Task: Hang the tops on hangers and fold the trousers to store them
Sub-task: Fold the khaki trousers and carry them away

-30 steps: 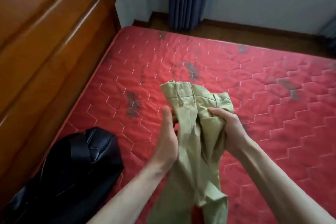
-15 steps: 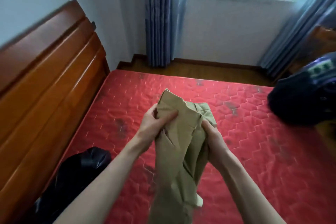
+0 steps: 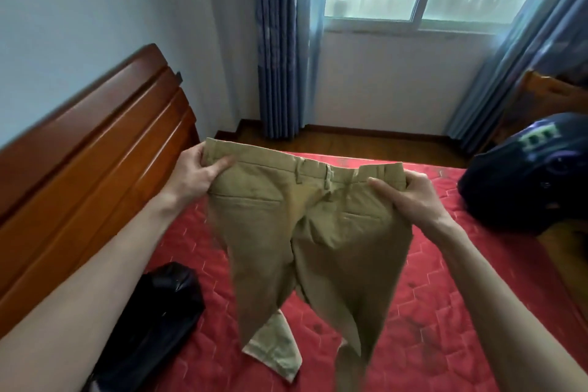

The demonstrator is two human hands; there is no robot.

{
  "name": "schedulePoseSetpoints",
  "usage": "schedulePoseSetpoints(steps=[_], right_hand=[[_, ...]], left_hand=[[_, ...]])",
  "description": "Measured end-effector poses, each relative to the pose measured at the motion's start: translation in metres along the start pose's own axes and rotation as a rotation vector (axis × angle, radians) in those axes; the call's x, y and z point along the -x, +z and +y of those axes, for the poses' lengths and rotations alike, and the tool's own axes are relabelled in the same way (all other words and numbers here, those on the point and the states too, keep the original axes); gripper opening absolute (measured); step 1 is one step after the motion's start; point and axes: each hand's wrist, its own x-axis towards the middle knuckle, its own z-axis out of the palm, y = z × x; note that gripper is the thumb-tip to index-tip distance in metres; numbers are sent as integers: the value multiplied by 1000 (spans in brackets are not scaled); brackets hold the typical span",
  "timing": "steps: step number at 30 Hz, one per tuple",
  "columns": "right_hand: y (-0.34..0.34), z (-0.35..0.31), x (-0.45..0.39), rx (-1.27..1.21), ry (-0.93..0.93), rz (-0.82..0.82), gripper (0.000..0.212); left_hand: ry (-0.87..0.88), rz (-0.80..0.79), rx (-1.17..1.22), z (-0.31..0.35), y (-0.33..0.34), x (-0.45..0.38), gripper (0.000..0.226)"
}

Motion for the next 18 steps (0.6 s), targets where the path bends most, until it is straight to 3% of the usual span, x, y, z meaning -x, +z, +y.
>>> schedulePoseSetpoints(steps=[3,7,10,12,15,18], right_hand=[[-5,-14,-20,216,-79,3,14],[-42,-51,-58,219,-119,150,43],[-70,-101,-73,226,-288,188,25],[-81,-134,-68,184,-404,196,19],[-87,-161,-55,148,-491,131,15],[-85,-165,-47,-40,-507,135,19]], left_hand=[[69,-75,-111,23,-5,-19,10],[154,22,-146,67,-29,-48,17],[247,21,-147,113,-45,-60,11],[274,-25,-188,137,-52,-63,21],[177,-115,-69,156,-55,-65,26],[91,-123,154,166,-51,-63,28]])
